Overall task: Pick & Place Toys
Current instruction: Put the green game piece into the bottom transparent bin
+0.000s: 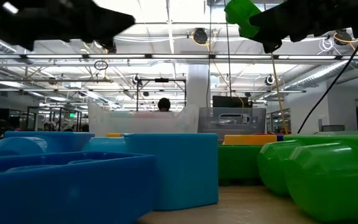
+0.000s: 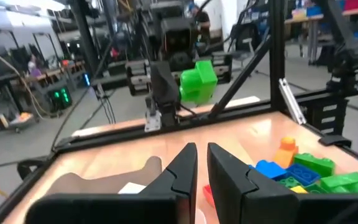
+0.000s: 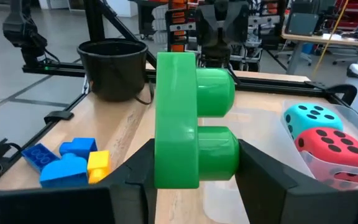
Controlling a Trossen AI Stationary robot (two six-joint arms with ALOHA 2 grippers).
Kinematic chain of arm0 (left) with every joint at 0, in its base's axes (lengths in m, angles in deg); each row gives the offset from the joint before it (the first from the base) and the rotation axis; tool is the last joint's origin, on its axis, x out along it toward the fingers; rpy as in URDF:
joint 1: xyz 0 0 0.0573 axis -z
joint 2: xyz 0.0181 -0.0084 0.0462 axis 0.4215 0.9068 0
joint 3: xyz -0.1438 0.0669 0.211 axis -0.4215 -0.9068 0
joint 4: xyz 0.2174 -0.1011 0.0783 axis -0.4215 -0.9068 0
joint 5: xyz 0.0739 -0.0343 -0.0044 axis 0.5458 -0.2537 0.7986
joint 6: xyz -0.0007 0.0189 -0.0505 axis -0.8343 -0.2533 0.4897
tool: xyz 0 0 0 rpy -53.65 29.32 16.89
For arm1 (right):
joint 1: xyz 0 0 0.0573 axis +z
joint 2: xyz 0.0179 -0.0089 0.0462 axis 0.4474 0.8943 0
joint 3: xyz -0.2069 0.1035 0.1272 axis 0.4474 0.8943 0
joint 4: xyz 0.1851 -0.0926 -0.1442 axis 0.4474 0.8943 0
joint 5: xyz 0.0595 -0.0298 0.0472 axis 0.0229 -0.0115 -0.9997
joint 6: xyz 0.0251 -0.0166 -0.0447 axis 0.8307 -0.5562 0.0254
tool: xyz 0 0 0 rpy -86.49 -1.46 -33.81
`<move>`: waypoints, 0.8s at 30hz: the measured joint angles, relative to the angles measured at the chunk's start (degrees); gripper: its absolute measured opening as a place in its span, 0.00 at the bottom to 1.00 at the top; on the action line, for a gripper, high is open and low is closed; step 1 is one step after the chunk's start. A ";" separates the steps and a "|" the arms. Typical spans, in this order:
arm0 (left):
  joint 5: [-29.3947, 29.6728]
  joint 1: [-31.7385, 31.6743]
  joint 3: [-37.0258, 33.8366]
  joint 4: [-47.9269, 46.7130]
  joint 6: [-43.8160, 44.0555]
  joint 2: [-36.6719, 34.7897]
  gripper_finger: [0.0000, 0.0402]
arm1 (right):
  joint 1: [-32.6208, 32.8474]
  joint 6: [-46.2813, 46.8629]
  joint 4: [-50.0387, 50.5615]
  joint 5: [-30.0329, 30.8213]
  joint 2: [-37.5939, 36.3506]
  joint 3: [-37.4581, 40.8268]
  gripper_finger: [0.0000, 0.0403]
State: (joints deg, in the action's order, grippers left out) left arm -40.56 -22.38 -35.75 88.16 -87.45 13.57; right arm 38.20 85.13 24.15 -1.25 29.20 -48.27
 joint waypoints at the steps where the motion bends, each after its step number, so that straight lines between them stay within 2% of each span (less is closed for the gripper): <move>1: 0.08 0.00 1.37 0.08 -0.01 2.19 0.10 | 0.00 -0.58 0.00 0.03 0.00 0.00 0.37; 6: 0.57 0.00 9.19 0.54 -0.07 11.90 0.10 | -1.05 -3.70 -2.50 -0.08 1.65 0.00 0.38; 15: 0.62 0.00 24.18 -0.06 0.71 25.56 0.10 | -7.44 -3.59 -6.54 -0.26 9.39 -0.04 0.38; 17: 1.01 0.00 25.75 -1.30 1.29 26.87 0.10 | -8.00 -3.08 -6.62 -1.43 9.90 -0.04 0.39; 21: 7.75 -0.02 26.90 -4.35 1.33 27.01 0.12 | -8.24 -2.36 -8.03 -4.90 9.58 -0.04 0.38; 24: 9.60 -0.29 26.90 -7.57 3.51 24.78 0.19 | -8.17 -2.37 -8.50 -5.01 9.55 -0.04 0.37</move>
State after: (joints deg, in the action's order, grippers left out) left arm -30.96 -22.67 -8.85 80.58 -83.94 38.35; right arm 30.02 82.76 15.65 -6.25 38.76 -48.31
